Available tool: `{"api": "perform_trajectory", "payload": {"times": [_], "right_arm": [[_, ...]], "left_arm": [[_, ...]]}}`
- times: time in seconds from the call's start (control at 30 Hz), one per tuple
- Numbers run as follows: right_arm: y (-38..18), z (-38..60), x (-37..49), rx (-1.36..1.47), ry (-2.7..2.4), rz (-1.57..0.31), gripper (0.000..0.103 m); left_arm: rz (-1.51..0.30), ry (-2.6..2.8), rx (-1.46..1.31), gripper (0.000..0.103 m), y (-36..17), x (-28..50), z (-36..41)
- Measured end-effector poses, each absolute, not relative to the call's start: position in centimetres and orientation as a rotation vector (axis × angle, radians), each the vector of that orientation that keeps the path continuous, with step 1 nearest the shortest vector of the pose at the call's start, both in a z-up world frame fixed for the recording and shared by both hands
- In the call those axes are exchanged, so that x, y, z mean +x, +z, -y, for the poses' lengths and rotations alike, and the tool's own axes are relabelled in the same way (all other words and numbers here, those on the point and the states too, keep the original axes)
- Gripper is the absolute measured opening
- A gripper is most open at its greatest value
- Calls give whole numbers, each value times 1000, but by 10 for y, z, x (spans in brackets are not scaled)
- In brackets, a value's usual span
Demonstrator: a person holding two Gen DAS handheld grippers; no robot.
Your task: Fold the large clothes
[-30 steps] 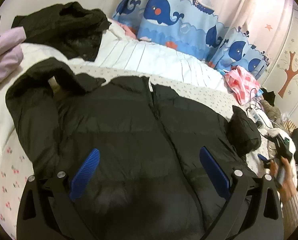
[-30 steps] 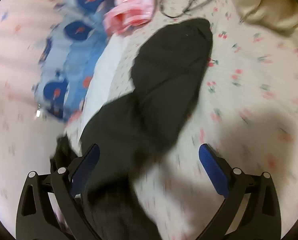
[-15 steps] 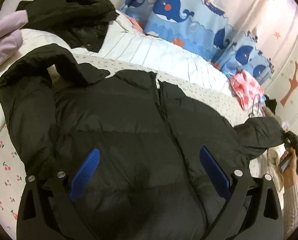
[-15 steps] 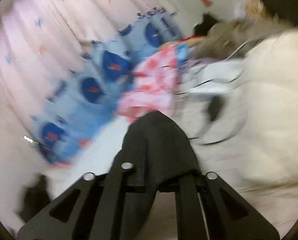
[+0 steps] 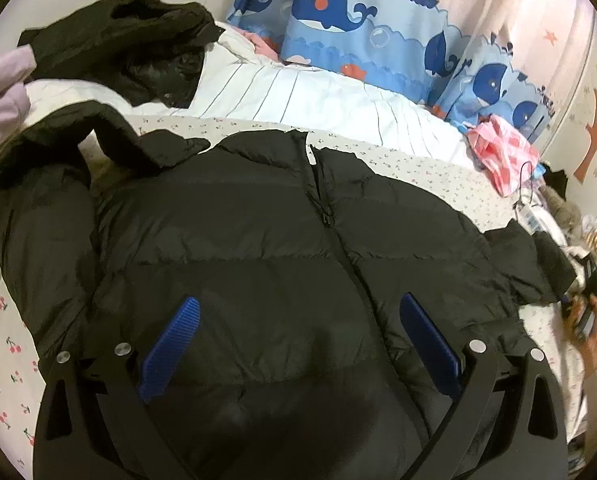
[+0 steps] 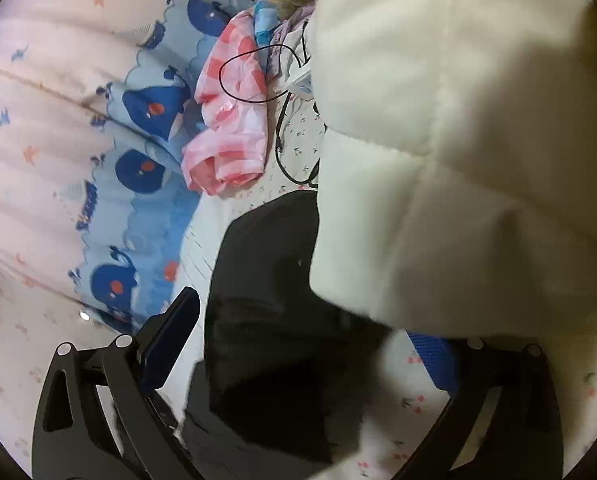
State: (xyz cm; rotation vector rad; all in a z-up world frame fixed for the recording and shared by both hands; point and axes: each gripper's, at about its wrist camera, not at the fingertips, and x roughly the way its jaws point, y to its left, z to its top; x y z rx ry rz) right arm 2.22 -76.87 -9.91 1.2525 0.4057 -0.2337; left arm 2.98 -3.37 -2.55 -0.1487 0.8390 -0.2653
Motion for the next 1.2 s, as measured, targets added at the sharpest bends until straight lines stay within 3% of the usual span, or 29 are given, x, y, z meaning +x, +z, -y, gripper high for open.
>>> {"api": "perform_trajectory", "payload": {"times": [0.17,0.23,0.3,0.37,0.47,0.67,0.83,0.93,1.03,1.2], "right_arm": [[-98,759,33,1267,-160,-396,96],[-96,761,35,1271,-191,-377,89],[-87,760,41,1258,-180,-374,50],[-64,749,49,1165,-172,-382,30],[-18,726,52,969,-154,-354,19],[67,688,30,559,-244,-236,18],[43,714,16,632,-324,-316,20],[2,738,7,776,-365,-371,36],[-37,756,-2,954,-375,-395,60],[-50,762,-2,983,-352,-392,70]], "left_arm": [[-814,-264,-72,96,-25,25,50],[-799,-265,-40,96,-23,23,55],[-770,-260,15,96,-21,19,62],[-741,-257,59,96,-18,14,68],[-693,-254,120,96,-12,6,74],[-616,-264,227,96,-5,-8,90],[-599,-283,256,96,-3,-13,98],[-601,-284,253,96,-3,-13,98],[-614,-282,235,96,-5,-11,98],[-650,-282,206,96,-9,-6,94]]}}
